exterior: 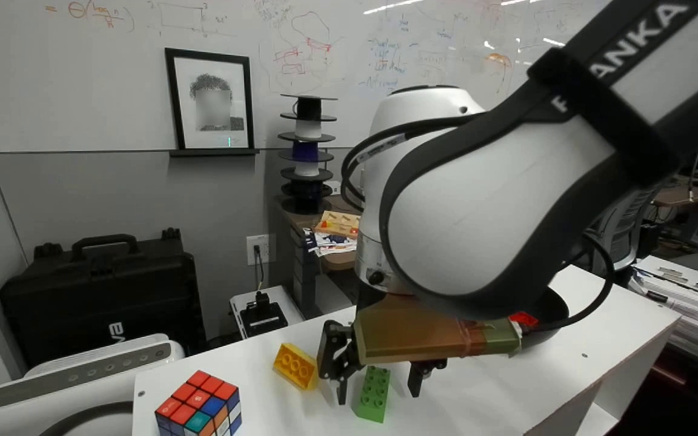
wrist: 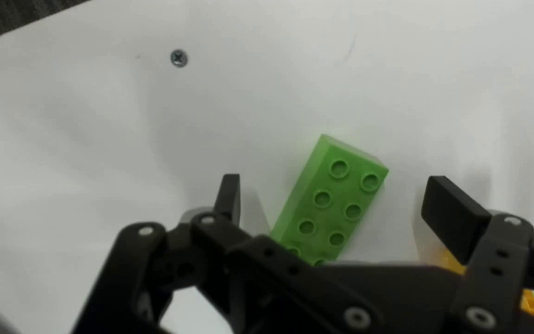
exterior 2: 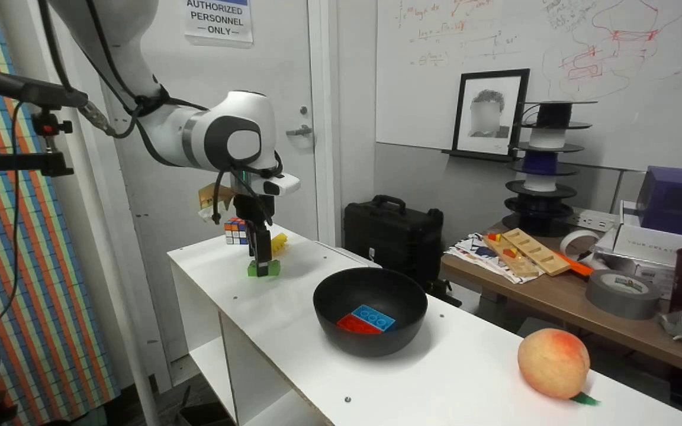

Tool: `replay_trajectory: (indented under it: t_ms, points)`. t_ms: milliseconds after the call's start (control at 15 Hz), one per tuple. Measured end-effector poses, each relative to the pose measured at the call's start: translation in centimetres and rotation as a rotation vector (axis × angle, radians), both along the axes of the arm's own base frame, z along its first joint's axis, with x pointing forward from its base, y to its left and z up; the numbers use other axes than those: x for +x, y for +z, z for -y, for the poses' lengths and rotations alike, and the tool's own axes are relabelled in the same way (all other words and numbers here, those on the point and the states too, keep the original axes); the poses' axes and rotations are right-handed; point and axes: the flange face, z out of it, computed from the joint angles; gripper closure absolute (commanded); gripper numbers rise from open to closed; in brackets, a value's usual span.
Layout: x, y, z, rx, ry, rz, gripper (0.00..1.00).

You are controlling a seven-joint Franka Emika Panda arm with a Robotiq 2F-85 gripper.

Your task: Put the Legos in the bowl

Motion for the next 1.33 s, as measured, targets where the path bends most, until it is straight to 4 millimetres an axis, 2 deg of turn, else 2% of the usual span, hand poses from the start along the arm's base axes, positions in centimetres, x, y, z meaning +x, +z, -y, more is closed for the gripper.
replay_trajectory:
  t_ms: [267, 533, 600, 867, 1000, 1133, 1333]
  points:
    - [0.0, -1.1, 0.0, -0.003, -0.002, -0.009, 0.58]
    - [0.4, -0.6, -0.2, 0.002, -0.003, 0.003, 0.88]
    - [0.4, -0.6, -0.4, 0.004, -0.001, 0.006, 0.85]
    - [0.0, -0.5, -1.1, 0.012, -0.008, 0.027, 0.85]
    - [0.0, -0.2, -0.5, 0.021, -0.050, 0.066, 0.85]
    - [-0.1, 0.2, 1.1, 0.037, -0.113, 0.111, 0.85]
    - [-0.8, 1.2, 5.1, 0.066, -0.225, 0.167, 0.85]
